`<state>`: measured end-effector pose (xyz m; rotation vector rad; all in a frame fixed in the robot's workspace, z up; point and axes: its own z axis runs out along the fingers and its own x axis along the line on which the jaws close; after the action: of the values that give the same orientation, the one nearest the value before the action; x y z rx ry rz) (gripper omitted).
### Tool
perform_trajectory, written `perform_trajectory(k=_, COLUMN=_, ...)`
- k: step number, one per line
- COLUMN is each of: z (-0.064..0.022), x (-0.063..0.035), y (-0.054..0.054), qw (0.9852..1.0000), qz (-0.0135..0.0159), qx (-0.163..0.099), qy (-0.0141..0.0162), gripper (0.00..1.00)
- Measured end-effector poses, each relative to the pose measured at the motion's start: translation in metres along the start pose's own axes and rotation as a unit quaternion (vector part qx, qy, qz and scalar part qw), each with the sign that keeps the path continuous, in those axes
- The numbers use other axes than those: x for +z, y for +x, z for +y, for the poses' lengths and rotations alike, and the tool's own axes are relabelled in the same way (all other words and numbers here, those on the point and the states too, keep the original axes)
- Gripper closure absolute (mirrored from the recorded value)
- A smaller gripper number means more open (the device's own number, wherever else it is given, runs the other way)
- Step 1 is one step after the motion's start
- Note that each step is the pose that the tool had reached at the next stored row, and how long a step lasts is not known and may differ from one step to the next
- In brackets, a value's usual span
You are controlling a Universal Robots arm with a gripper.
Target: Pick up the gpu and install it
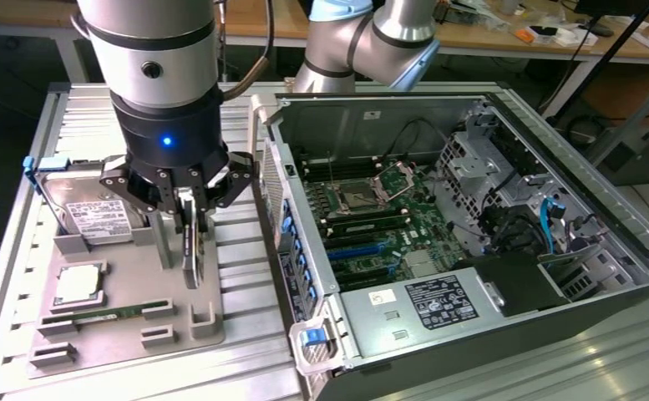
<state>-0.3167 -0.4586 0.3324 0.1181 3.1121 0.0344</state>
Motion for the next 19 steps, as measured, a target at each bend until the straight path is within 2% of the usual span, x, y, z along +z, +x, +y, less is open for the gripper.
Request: perform_trajectory(k=19, z=0.0002, x=-0.0104, y=-0.0003, qw=1.0000, qz=-0.0001, qx=0.000, qy=0.0021, gripper=0.73)
